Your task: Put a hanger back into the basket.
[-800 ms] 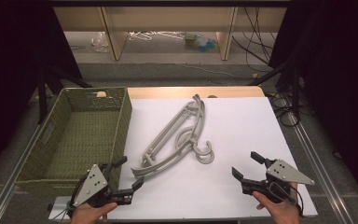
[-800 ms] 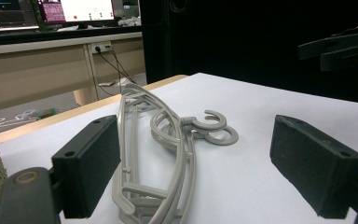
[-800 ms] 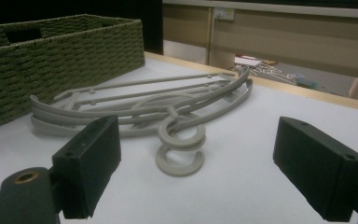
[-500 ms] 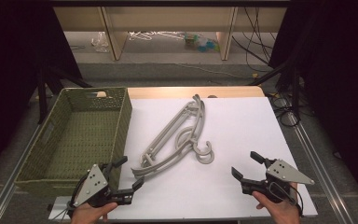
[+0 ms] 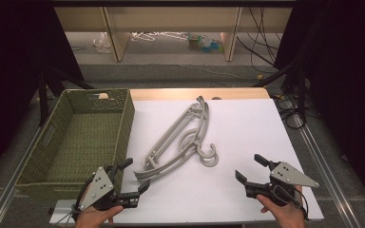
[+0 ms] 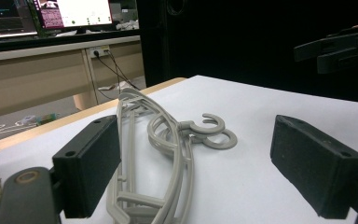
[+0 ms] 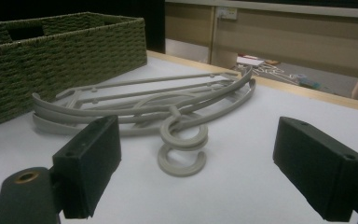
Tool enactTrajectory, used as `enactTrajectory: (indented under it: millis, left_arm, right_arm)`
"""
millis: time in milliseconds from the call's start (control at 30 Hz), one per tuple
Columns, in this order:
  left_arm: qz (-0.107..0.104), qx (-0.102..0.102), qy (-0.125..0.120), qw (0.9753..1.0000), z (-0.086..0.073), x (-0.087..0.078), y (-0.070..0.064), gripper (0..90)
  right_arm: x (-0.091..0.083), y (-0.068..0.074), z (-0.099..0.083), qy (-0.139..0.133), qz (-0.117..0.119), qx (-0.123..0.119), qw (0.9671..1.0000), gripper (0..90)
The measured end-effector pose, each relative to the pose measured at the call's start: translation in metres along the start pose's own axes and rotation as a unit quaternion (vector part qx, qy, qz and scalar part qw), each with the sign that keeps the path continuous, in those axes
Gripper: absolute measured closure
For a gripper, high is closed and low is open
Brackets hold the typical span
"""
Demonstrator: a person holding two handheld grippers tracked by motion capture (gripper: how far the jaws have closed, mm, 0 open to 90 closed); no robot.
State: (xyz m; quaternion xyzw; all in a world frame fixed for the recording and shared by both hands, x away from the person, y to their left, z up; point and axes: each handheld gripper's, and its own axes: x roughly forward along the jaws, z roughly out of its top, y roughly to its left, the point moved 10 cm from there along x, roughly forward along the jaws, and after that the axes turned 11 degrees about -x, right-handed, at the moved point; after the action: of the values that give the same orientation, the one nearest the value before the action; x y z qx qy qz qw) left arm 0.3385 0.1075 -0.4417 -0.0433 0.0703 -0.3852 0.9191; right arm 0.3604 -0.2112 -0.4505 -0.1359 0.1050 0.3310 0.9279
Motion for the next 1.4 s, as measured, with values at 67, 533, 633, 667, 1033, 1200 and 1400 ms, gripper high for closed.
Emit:
enactTrajectory:
  millis: [67, 533, 633, 667, 1033, 1200, 1400]
  left_arm:
    - [-0.003, 0.002, 0.002, 1.0, 0.0, 0.002, -0.002, 15.8]
    - [-0.01, 0.0, 0.082, 0.9966, 0.0, 0.033, -0.013, 17.6]
    - [-0.009, 0.017, 0.126, 0.9919, -0.003, 0.046, -0.019, 19.6]
    - [-0.015, 0.025, 0.138, 0.99, -0.003, 0.051, -0.02, 20.1]
    - [-0.005, 0.037, 0.237, 0.9708, -0.026, 0.092, 0.004, 23.9]
    - [0.002, 0.028, 0.31, 0.9503, -0.047, 0.112, 0.014, 29.7]
    - [0.016, 0.015, 0.337, 0.9411, -0.054, 0.131, 0.019, 36.6]
  right_arm:
    - [0.001, 0.0, 0.0, -0.004, -0.005, 0.0, 1.0, 16.0]
    - [0.002, -0.001, -0.002, 0.004, 0.0, 0.001, 1.0, 16.1]
    - [0.002, -0.001, -0.002, 0.001, -0.002, 0.002, 1.0, 16.1]
    - [0.002, -0.001, -0.003, 0.006, 0.0, 0.001, 1.0, 16.2]
    - [0.003, -0.002, -0.004, 0.002, -0.001, 0.002, 1.0, 16.2]
    - [0.004, 0.001, -0.004, 0.001, 0.009, 0.01, 0.9999, 16.3]
    - [0.003, 0.002, -0.006, 0.019, 0.011, 0.004, 0.9997, 16.5]
